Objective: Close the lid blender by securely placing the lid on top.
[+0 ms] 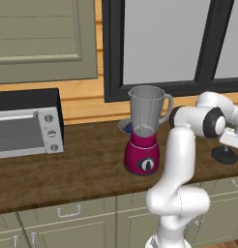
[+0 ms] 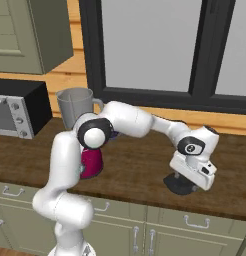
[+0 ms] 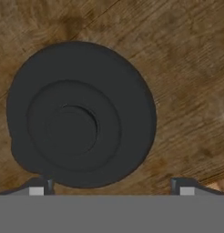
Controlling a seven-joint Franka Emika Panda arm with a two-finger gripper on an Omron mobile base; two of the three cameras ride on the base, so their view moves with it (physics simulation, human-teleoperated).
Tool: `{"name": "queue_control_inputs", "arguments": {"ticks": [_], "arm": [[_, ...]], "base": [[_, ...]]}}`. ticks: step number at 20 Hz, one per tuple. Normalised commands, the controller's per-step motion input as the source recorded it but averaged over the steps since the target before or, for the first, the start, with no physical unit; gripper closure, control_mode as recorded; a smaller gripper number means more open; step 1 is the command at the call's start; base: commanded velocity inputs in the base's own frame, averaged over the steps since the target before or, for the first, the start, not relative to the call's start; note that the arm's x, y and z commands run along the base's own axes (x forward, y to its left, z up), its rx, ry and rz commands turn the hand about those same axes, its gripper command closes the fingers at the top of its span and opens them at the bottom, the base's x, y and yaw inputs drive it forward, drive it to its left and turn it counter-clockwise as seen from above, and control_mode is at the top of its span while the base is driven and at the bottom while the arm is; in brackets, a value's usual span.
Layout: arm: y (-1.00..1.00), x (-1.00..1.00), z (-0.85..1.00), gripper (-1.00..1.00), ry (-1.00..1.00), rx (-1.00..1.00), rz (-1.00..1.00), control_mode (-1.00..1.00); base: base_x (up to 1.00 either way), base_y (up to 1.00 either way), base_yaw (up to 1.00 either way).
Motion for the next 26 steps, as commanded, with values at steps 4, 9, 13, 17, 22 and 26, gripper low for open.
{"name": "queue_control_inputs", "arguments": {"ticks": [4,9,13,17,22,26], "arm": [[0.36,0.06,-0.39,-1.00,-0.04,0.00,-0.06,-1.00],[0.54,0.01,-0.09,-1.00,-0.09,-0.02,-0.13,-1.00],[0.58,0.04,-0.04,-1.00,-0.02,-0.09,-0.19,-1.00],[0.07,0.17,-0.29,-1.00,0.00,-0.10,-0.19,-1.00],[-0.16,0.15,-0.21,-1.00,0.00,-0.05,-0.18,-1.00],[-0.19,0.11,0.03,-1.00,0.04,0.00,-0.16,-1.00]], "base": [[0.00,0.00,0.00],[0.00,0.00,0.00],[0.00,0.00,0.00],[0.00,0.00,0.00],[0.00,0.00,0.00],[0.00,0.00,0.00]]}}
